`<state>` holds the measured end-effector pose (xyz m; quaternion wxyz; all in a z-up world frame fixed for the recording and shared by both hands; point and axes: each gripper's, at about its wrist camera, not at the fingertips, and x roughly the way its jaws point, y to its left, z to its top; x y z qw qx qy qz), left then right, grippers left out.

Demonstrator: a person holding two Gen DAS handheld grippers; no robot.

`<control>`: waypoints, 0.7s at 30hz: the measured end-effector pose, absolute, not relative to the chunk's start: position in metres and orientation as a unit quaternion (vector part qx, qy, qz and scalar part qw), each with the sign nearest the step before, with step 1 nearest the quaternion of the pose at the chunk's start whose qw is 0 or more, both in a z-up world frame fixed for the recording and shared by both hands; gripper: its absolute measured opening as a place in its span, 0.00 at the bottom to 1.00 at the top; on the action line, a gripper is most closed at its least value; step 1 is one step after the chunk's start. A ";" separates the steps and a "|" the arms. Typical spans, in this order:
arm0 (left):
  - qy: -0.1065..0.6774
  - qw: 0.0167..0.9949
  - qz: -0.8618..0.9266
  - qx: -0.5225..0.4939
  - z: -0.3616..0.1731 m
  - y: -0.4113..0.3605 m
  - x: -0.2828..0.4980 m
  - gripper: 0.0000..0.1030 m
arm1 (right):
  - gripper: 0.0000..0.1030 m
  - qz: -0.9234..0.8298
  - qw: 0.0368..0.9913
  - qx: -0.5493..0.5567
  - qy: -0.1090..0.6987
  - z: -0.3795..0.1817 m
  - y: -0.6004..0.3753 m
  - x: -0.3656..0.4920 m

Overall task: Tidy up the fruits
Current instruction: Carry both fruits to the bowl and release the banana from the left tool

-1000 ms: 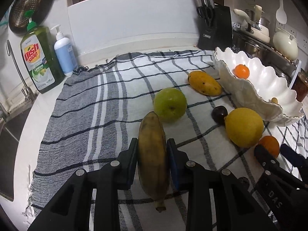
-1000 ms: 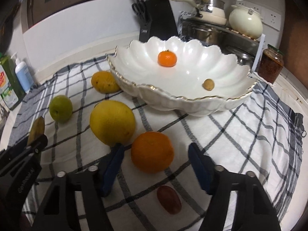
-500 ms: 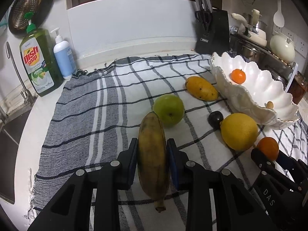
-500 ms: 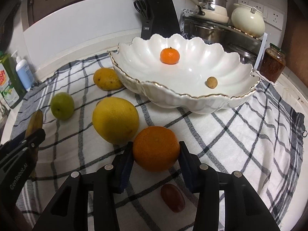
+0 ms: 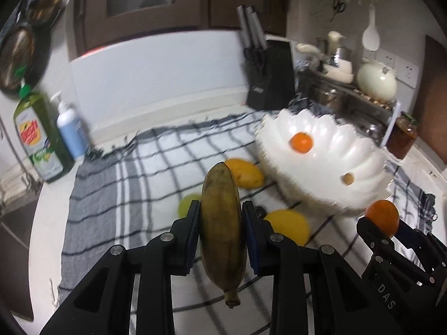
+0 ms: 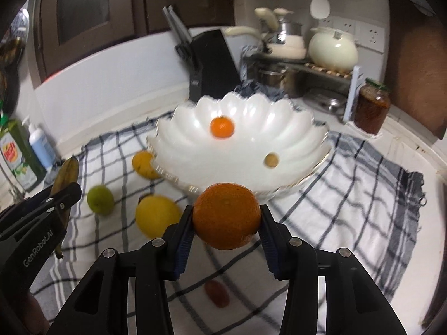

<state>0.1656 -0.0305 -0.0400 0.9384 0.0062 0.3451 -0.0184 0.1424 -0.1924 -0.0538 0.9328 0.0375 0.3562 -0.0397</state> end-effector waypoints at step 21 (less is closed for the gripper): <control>0.303 0.946 -0.107 0.038 0.017 -0.093 0.214 0.29 | 0.44 -0.082 0.946 0.041 0.311 -0.004 -0.246 0.175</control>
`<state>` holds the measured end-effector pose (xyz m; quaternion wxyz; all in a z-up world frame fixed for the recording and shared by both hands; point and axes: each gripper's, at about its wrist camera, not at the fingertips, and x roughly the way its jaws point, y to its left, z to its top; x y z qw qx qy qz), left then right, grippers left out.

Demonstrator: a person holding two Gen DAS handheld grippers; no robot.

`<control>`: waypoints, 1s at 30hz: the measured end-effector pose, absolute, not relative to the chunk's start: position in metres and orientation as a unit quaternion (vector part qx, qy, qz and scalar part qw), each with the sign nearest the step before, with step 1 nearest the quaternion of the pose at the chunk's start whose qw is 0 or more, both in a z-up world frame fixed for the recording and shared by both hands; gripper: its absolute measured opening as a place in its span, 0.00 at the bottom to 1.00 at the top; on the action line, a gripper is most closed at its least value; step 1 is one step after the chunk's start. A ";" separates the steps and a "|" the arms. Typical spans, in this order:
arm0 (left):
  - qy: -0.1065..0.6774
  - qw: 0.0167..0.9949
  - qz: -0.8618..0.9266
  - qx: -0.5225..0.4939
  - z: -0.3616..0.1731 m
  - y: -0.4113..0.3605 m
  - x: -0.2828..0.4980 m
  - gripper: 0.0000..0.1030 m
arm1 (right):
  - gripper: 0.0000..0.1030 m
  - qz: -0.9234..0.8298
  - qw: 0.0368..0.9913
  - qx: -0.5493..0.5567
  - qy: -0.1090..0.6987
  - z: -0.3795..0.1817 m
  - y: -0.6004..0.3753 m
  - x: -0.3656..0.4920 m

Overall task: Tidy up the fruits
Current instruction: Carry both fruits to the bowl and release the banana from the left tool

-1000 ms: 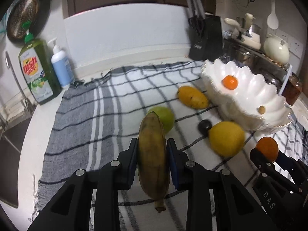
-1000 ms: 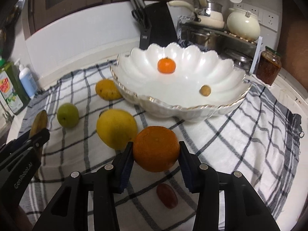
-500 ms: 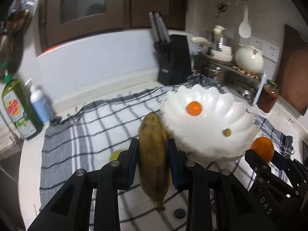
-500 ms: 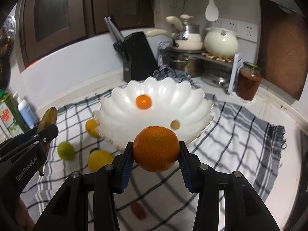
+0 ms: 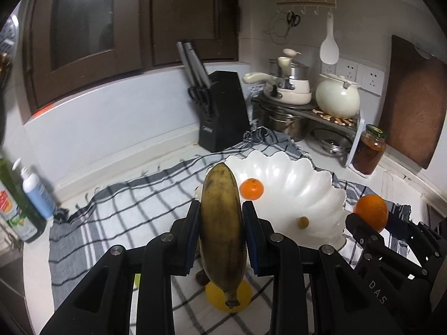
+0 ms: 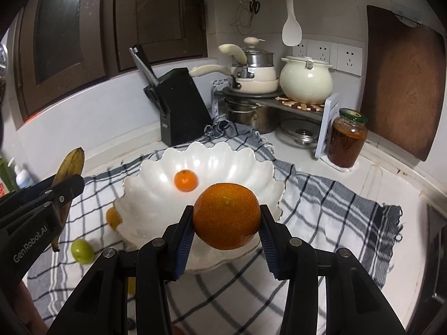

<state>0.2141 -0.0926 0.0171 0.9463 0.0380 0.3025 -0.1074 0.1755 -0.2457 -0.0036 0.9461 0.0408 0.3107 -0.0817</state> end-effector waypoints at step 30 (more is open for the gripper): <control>0.387 0.907 -0.151 0.074 -0.056 -0.134 0.288 0.28 | 0.44 -0.057 0.914 0.046 0.398 -0.067 -0.262 0.244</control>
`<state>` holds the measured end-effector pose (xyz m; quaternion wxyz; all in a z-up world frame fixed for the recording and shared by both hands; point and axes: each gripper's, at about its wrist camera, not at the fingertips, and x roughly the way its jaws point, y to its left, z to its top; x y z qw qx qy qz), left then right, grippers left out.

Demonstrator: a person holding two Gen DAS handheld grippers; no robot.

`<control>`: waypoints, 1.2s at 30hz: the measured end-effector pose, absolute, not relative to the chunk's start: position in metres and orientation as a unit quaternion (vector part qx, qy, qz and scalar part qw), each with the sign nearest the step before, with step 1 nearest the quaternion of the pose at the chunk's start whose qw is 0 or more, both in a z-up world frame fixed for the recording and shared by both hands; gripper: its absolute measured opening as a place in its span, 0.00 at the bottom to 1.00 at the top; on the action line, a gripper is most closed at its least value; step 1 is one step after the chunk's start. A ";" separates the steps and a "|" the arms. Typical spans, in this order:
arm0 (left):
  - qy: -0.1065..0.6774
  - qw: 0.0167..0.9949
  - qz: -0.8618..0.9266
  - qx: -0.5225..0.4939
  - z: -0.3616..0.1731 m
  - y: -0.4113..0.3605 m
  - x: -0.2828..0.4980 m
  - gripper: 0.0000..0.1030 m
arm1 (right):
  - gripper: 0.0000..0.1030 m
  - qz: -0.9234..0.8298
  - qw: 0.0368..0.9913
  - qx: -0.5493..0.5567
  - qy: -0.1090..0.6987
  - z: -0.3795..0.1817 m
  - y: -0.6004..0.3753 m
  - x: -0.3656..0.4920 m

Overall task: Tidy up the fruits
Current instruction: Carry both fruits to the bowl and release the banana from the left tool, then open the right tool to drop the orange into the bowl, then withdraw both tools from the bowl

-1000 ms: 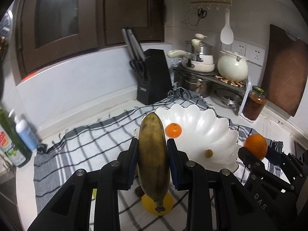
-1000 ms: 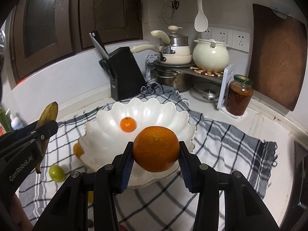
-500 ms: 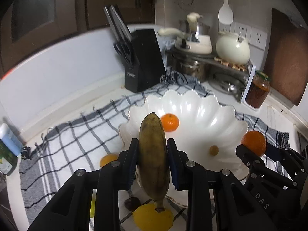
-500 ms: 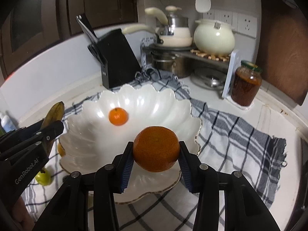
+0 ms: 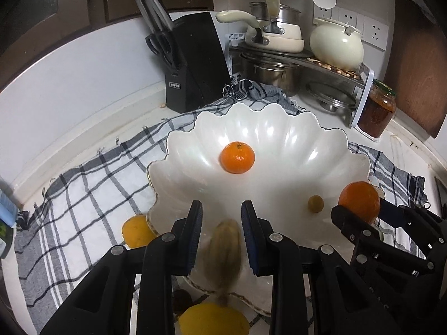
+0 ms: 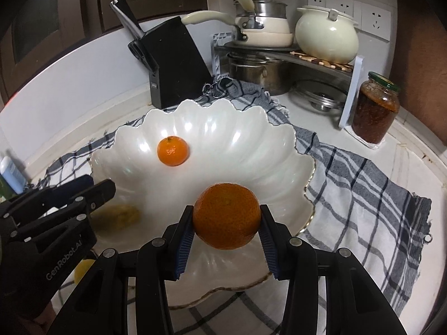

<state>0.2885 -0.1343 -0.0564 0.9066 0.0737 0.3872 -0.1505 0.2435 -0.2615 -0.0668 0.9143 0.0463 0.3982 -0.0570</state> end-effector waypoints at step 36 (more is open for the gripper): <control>0.359 0.927 -0.093 0.059 -0.026 -0.089 0.230 0.86 | 0.84 -0.121 0.927 0.031 0.353 -0.029 -0.250 0.186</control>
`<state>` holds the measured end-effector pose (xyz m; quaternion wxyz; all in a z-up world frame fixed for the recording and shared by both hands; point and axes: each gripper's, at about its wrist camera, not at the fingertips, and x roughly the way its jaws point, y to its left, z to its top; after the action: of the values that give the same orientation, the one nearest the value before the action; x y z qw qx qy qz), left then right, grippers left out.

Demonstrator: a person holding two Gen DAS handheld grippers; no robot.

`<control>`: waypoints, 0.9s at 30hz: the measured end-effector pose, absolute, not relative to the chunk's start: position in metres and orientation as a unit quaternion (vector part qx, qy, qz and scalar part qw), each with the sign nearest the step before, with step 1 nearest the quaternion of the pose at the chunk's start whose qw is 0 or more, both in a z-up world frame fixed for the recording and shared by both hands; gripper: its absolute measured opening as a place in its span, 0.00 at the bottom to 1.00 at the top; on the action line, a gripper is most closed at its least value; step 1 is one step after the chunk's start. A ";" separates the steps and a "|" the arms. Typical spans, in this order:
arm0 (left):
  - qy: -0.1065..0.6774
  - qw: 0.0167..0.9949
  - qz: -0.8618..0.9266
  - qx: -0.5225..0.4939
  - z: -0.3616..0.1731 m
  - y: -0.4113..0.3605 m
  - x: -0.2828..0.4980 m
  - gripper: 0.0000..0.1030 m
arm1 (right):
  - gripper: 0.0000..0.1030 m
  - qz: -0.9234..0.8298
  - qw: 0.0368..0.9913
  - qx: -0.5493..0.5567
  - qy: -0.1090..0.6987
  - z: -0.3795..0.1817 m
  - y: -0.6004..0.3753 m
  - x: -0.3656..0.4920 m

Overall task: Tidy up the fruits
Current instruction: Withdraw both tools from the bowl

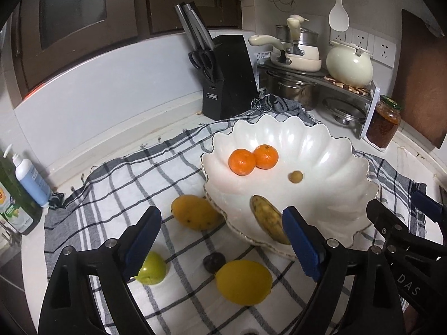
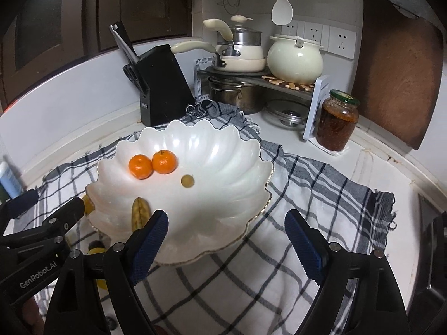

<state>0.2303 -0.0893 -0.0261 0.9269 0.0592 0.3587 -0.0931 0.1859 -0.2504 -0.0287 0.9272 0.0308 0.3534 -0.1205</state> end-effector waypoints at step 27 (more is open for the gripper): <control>0.346 0.931 -0.088 0.076 -0.040 -0.072 0.168 0.86 | 0.84 -0.101 0.932 0.027 0.348 -0.045 -0.239 0.137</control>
<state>0.1683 -0.0723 -0.0395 0.9310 0.0764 0.3460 -0.0880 0.1374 -0.2395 -0.0450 0.9318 0.0272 0.3477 -0.1010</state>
